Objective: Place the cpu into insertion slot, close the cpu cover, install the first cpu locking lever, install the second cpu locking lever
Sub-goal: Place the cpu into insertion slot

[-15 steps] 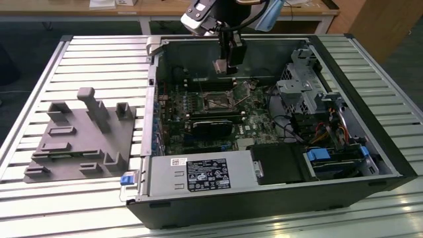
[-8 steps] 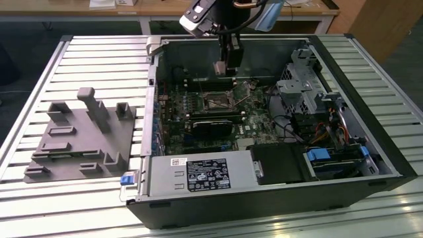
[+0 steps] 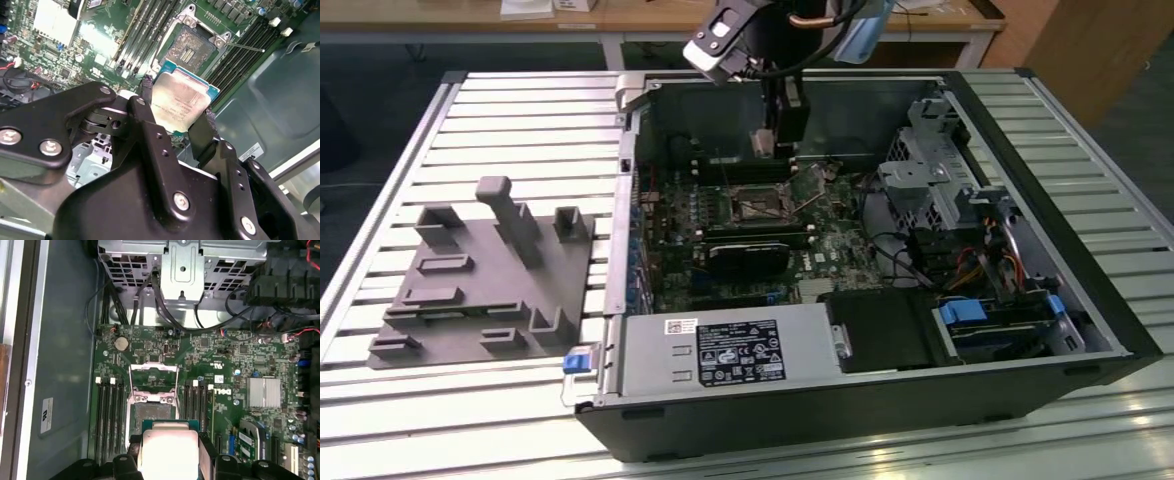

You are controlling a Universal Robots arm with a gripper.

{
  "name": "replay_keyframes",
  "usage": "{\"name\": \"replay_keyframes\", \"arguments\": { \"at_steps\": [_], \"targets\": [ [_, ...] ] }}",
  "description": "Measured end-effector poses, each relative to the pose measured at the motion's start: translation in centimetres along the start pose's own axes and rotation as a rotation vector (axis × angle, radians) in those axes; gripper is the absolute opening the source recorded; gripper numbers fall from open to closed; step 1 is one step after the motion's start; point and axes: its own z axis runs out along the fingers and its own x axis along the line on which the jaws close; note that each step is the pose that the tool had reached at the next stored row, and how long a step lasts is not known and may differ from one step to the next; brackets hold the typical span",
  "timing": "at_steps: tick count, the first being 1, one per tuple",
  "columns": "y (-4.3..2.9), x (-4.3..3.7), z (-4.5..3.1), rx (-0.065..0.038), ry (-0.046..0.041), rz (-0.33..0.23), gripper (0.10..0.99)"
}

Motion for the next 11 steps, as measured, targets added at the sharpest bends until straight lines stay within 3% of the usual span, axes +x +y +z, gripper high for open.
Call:
{"name": "replay_keyframes", "arguments": {
  "at_steps": [5,11],
  "targets": [
    [-0.04,0.23,0.88,0.0,0.0,0.0,0.537],
    [-0.08,0.23,1.36,0.0,-0.0001,0.0,0.537]
  ]
}}
